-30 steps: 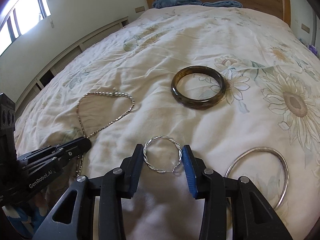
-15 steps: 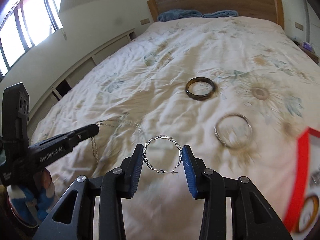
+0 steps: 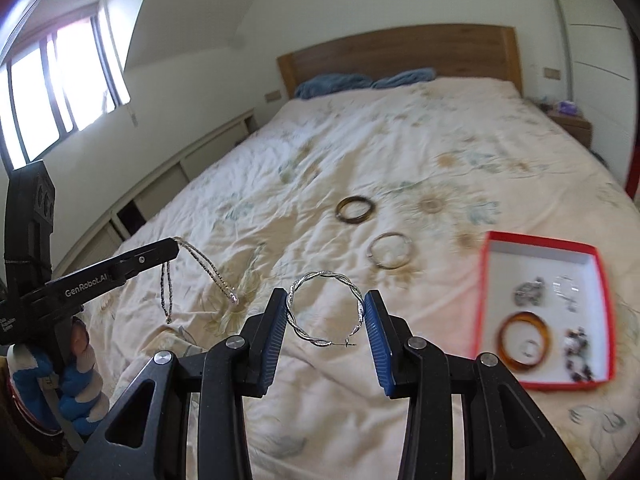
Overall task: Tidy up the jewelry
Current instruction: 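Carry the necklace and twisted hoop over to the red box, then lower both held pieces into the box and open both tools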
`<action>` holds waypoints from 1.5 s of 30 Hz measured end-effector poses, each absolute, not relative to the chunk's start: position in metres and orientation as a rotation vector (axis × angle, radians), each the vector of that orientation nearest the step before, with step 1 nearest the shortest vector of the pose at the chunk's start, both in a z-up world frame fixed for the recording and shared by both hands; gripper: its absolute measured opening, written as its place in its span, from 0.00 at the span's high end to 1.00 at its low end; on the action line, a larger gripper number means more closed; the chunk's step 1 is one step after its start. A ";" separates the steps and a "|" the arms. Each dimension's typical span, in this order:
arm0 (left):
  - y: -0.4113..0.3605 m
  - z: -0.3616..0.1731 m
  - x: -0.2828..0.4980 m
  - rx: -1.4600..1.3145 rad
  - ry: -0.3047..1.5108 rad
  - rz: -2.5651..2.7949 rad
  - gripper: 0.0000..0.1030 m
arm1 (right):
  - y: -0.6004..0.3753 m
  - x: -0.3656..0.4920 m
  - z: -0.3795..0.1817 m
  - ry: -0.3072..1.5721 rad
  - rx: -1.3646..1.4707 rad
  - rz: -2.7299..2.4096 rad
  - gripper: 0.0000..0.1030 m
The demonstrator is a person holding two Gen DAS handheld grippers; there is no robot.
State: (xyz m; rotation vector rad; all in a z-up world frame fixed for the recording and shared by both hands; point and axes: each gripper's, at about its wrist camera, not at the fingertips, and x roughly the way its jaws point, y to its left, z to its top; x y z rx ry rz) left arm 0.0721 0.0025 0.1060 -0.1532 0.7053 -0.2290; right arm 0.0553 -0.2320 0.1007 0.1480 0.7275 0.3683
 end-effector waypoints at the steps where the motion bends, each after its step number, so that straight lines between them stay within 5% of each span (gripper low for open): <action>1: -0.007 0.110 0.068 -0.147 0.702 -0.247 0.96 | -0.240 0.049 0.104 0.718 0.155 0.356 0.62; 18: -0.186 0.118 0.094 0.012 0.734 -0.528 0.96 | -0.401 0.024 0.096 0.731 0.203 0.085 0.62; 45: -0.325 -0.037 0.267 0.024 1.012 -0.613 0.96 | -0.472 0.240 -0.042 1.026 0.134 0.026 0.62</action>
